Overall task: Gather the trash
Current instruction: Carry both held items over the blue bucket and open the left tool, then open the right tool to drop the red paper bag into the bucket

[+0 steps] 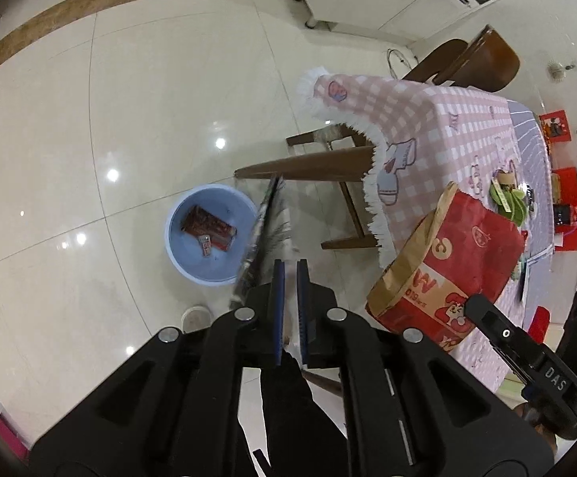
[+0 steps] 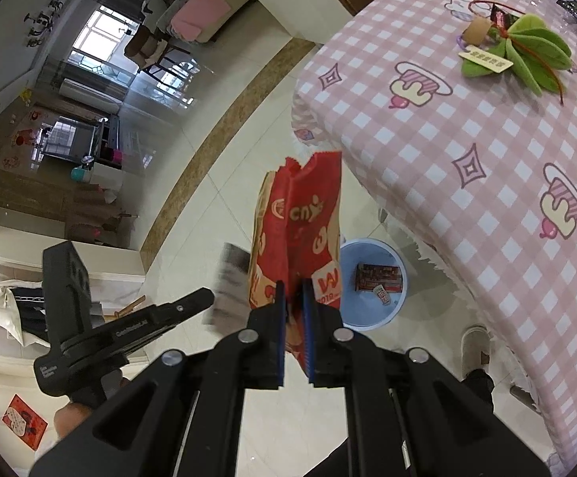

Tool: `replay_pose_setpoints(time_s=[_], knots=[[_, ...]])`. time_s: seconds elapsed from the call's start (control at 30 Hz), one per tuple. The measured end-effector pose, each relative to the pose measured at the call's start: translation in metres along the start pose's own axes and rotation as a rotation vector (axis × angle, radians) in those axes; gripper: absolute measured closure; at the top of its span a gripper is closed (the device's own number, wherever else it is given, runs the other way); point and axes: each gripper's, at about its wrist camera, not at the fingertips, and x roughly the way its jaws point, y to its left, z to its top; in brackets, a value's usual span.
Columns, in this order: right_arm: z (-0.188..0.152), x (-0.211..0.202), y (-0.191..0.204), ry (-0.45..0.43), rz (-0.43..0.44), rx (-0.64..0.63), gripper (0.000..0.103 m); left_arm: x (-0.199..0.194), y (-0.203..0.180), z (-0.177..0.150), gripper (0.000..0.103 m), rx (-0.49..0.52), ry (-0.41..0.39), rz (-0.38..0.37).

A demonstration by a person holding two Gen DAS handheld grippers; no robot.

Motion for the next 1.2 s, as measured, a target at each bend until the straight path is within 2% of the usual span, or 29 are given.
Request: replay_pose_setpoints(time_s=[0.07,0.1,0.13,0.2,1.0,1.2], knots=[[0.000,0.001,0.001,0.006,-0.001,-0.002,0.095,0.001,0.001,-0.001,0.095,-0.003,-0.002,0.006],[-0.001,0.002,0.002,0.009,-0.002,-0.002,0.095,0.001,0.001,-0.001,0.088,-0.006,-0.001,0.006],[-0.001,0.003,0.002,0.013,-0.003,-0.003,0.095,0.001,0.002,-0.002,0.073,-0.011,-0.001,0.008],[-0.002,0.006,0.003,0.019,-0.004,-0.007,0.095,-0.004,0.003,-0.003,0.051,-0.011,-0.027,0.020],[-0.021,0.059,0.038,0.112,-0.032,-0.070,0.095,-0.041,0.039,-0.011,0.049,-0.081,-0.073,0.030],[-0.019,0.073,0.056,0.150,0.001,-0.067,0.092,-0.050,0.051,-0.012,0.047,-0.100,-0.084,0.017]])
